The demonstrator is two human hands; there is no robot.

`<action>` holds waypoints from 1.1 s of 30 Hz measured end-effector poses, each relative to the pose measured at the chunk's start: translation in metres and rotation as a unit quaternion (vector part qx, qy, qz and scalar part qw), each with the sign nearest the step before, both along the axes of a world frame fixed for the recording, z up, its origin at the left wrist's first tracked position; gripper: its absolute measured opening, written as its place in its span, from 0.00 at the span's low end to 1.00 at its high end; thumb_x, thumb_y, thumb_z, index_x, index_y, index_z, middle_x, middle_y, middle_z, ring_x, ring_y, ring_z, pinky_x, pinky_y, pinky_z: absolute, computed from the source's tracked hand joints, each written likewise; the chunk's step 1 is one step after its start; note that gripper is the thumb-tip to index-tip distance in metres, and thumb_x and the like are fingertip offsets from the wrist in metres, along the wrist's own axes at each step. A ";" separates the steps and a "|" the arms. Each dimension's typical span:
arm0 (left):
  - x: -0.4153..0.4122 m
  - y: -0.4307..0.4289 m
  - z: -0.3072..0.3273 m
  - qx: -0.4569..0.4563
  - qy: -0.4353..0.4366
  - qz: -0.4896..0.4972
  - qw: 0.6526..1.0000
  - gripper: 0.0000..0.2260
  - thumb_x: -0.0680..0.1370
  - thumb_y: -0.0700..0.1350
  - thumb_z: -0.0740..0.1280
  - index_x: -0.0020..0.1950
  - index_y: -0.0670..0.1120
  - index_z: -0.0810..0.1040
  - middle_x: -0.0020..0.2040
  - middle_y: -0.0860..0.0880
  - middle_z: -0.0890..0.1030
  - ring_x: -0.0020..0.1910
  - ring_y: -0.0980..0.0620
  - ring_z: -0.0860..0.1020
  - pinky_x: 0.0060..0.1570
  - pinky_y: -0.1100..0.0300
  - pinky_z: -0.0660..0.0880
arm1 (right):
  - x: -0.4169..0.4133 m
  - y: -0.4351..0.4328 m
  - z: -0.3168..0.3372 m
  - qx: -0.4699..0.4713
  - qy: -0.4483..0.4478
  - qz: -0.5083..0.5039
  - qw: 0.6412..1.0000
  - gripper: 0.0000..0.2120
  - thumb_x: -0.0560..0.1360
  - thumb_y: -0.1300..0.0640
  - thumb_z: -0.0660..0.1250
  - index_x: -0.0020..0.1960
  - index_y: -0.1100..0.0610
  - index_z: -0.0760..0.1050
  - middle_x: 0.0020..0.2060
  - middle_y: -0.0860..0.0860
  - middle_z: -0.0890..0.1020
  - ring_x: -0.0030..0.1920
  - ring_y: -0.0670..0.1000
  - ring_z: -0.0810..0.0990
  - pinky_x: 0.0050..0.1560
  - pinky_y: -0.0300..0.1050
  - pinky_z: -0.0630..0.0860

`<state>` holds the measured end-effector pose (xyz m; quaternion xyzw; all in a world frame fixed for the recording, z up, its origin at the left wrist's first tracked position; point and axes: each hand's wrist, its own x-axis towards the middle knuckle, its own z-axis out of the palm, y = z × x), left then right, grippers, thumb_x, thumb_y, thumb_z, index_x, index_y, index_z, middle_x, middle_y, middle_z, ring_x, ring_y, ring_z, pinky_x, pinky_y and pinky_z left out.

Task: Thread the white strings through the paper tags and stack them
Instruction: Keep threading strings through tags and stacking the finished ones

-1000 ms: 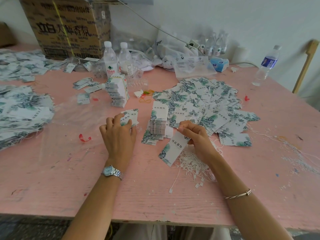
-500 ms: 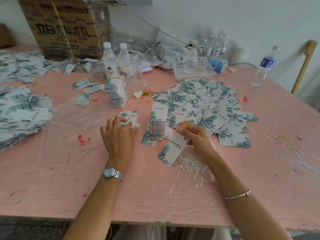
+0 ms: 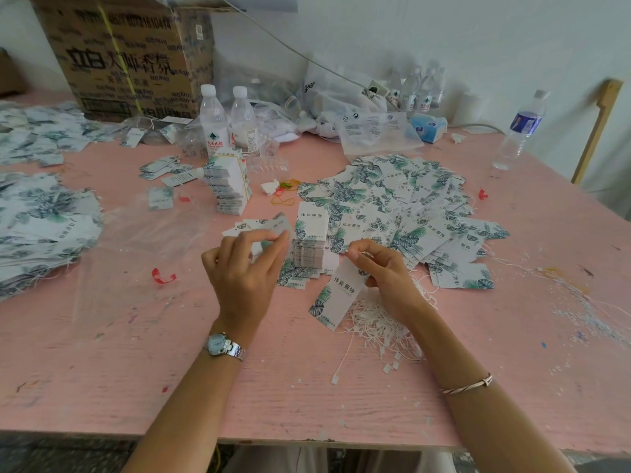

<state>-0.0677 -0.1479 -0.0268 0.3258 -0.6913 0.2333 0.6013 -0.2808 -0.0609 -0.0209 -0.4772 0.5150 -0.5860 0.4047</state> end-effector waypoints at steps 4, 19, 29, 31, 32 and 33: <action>-0.008 0.007 -0.003 -0.041 -0.063 -0.102 0.992 0.05 0.75 0.49 0.77 0.50 0.52 0.88 0.44 0.54 0.84 0.38 0.53 0.72 0.44 0.52 0.61 | 0.000 -0.001 -0.001 -0.014 -0.023 0.006 1.000 0.06 0.75 0.49 0.71 0.45 0.52 0.80 0.37 0.51 0.74 0.34 0.47 0.66 0.31 0.37 0.60; -0.030 0.024 -0.010 -0.022 -0.166 -0.229 0.959 0.12 0.78 0.56 0.72 0.51 0.48 0.87 0.47 0.51 0.84 0.40 0.52 0.74 0.42 0.54 0.66 | 0.002 0.004 0.005 -0.030 -0.021 -0.013 0.999 0.04 0.74 0.55 0.73 0.45 0.56 0.82 0.34 0.48 0.80 0.30 0.45 0.70 0.28 0.34 0.64; -0.038 0.028 -0.012 0.455 0.147 -0.326 0.816 0.18 0.77 0.61 0.64 0.62 0.54 0.77 0.47 0.63 0.80 0.35 0.54 0.80 0.32 0.55 0.76 | 0.002 0.003 0.004 -0.018 0.015 0.029 0.999 0.03 0.75 0.55 0.72 0.43 0.53 0.83 0.32 0.49 0.76 0.29 0.45 0.64 0.28 0.35 0.59; -0.039 0.027 -0.014 0.457 0.146 -0.349 0.805 0.11 0.78 0.56 0.68 0.59 0.56 0.80 0.42 0.58 0.80 0.35 0.50 0.78 0.34 0.53 0.75 | 0.004 0.003 0.004 -0.025 0.022 0.054 0.998 0.04 0.76 0.56 0.71 0.44 0.54 0.83 0.33 0.49 0.76 0.29 0.44 0.65 0.29 0.33 0.60; -0.040 0.026 -0.016 0.456 0.144 -0.361 0.801 0.08 0.79 0.52 0.69 0.58 0.55 0.81 0.37 0.54 0.78 0.34 0.47 0.76 0.33 0.53 0.73 | 0.005 0.003 0.004 -0.029 0.017 0.062 0.998 0.04 0.76 0.57 0.71 0.44 0.55 0.83 0.34 0.49 0.76 0.29 0.44 0.65 0.29 0.33 0.61; -0.041 0.026 -0.018 0.457 0.147 -0.372 0.794 0.08 0.79 0.49 0.70 0.57 0.53 0.82 0.34 0.52 0.76 0.32 0.47 0.73 0.31 0.56 0.70 | 0.006 0.003 0.004 -0.031 0.010 0.061 0.998 0.04 0.76 0.58 0.71 0.43 0.55 0.82 0.36 0.50 0.77 0.29 0.44 0.65 0.29 0.33 0.61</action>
